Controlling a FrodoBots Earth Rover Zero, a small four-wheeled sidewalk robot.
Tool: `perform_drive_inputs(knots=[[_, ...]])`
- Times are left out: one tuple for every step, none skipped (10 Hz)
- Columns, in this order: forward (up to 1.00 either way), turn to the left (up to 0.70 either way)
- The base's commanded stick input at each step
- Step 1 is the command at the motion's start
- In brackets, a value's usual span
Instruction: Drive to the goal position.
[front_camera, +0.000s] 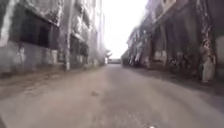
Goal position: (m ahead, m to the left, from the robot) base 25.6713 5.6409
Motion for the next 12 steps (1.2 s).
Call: perform_drive_inputs(knots=[[0.5,0.0],[0.5,0.0],[0.5,0.0],[0.5,0.0],[0.5,0.0],[0.5,0.0],[0.5,0.0],[0.5,0.0],[0.5,0.0],[0.5,0.0],[0.5,0.0],[0.5,0.0]])
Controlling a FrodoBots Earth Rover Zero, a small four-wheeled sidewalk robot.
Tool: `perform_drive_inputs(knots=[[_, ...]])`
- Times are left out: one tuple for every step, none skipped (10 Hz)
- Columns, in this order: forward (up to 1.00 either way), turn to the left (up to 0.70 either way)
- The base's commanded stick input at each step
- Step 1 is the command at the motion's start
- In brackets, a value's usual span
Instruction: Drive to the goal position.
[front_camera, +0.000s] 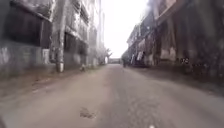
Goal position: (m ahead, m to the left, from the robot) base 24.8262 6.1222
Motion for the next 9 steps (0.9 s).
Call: perform_drive_inputs(knots=[[0.5,0.0],[0.5,0.0],[0.5,0.0],[0.5,0.0],[0.5,0.0],[0.5,0.0],[0.5,0.0],[0.5,0.0],[0.5,0.0]])
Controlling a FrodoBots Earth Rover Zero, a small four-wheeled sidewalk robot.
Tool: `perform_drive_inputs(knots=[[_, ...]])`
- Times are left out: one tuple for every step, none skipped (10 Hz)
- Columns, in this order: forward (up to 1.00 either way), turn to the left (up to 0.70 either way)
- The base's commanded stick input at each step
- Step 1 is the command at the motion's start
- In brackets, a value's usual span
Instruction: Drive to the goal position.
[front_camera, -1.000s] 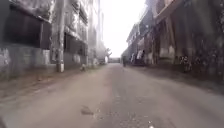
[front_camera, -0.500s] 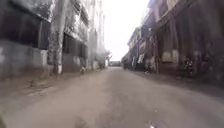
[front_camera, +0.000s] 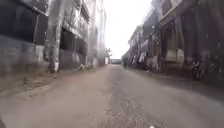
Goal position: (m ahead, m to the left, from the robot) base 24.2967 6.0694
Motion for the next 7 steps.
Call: perform_drive_inputs(knots=[[0.5,0.0],[0.5,0.0],[0.5,0.0],[0.5,0.0],[0.5,0.0],[0.5,0.0],[0.5,0.0]])
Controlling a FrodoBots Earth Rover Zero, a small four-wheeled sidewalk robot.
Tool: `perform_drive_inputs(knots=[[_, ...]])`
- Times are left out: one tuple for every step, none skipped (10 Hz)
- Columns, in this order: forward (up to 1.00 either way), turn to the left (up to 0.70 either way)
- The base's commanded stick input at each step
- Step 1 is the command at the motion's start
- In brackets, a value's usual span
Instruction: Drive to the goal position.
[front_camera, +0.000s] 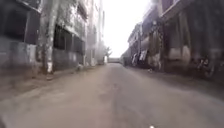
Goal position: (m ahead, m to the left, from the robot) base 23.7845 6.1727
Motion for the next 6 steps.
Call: perform_drive_inputs(knots=[[0.5,0.0],[0.5,0.0],[0.5,0.0],[0.5,0.0],[0.5,0.0],[0.5,0.0]])
